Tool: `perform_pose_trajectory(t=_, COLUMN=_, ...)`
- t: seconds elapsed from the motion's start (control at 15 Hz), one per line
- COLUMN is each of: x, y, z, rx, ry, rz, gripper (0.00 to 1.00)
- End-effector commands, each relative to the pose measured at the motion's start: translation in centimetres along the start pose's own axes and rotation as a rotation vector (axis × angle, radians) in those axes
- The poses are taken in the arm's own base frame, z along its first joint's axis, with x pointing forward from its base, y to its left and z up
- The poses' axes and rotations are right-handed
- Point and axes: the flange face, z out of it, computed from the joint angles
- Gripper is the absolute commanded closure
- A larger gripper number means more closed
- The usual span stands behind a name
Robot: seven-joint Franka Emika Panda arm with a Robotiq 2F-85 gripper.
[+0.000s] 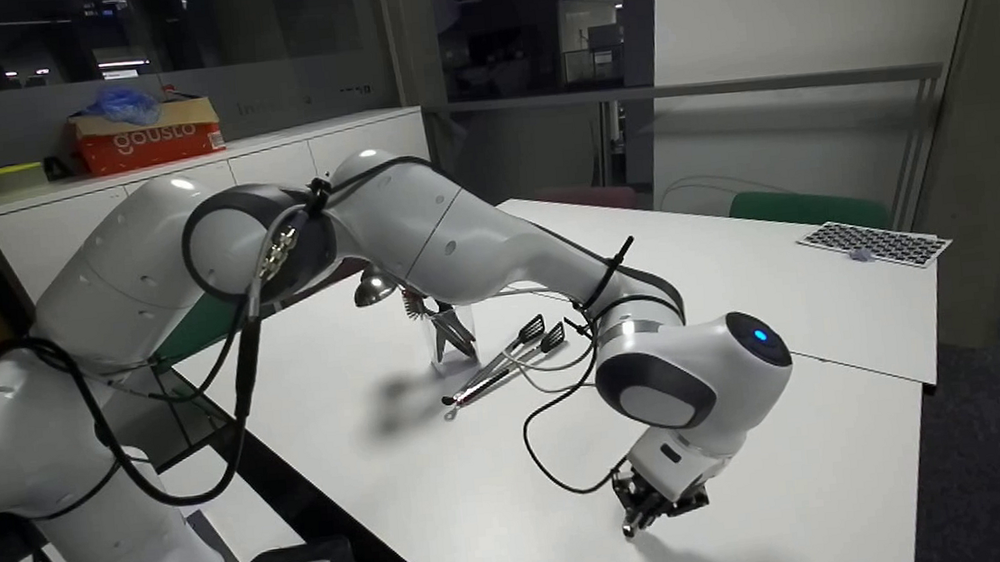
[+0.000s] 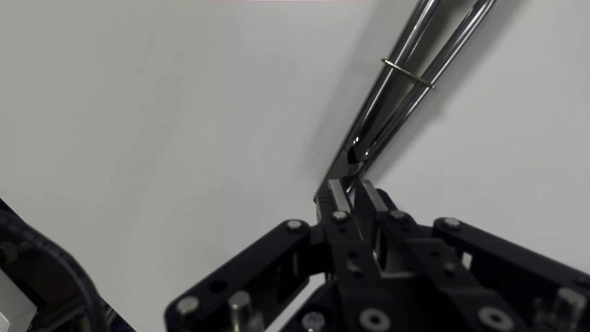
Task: Pick the object on the right and put it in the holder
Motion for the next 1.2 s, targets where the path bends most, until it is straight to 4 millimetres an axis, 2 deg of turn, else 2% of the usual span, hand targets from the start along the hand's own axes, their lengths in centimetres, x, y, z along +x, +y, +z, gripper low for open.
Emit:
perform_pose_trajectory(t=0.0, x=0.3, y=1.4, z=-1.1, rx=0.013, ry=-0.057, rz=-0.003, gripper=0.67)
perform_pose_trajectory(t=0.07, x=0.3, y=1.5, z=-1.1, rx=0.013, ry=-0.062, rz=-0.002, gripper=0.71)
perform_pose_trajectory(t=0.13, x=0.3, y=1.4, z=-1.2, rx=0.024, ry=-0.066, rz=0.004, gripper=0.71)
perform_pose_trajectory(t=0.73, x=-0.5, y=1.7, z=-1.2, rx=0.058, ry=-0.128, rz=0.049, gripper=0.05)
perform_pose_trajectory(t=0.8, x=-0.5, y=1.8, z=-1.1, rx=0.053, ry=-0.135, rz=0.057, gripper=0.01)
perform_pose_trajectory(t=1.13, x=-1.1, y=2.2, z=-0.5, rx=0.029, ry=-0.189, rz=0.126, gripper=0.0)
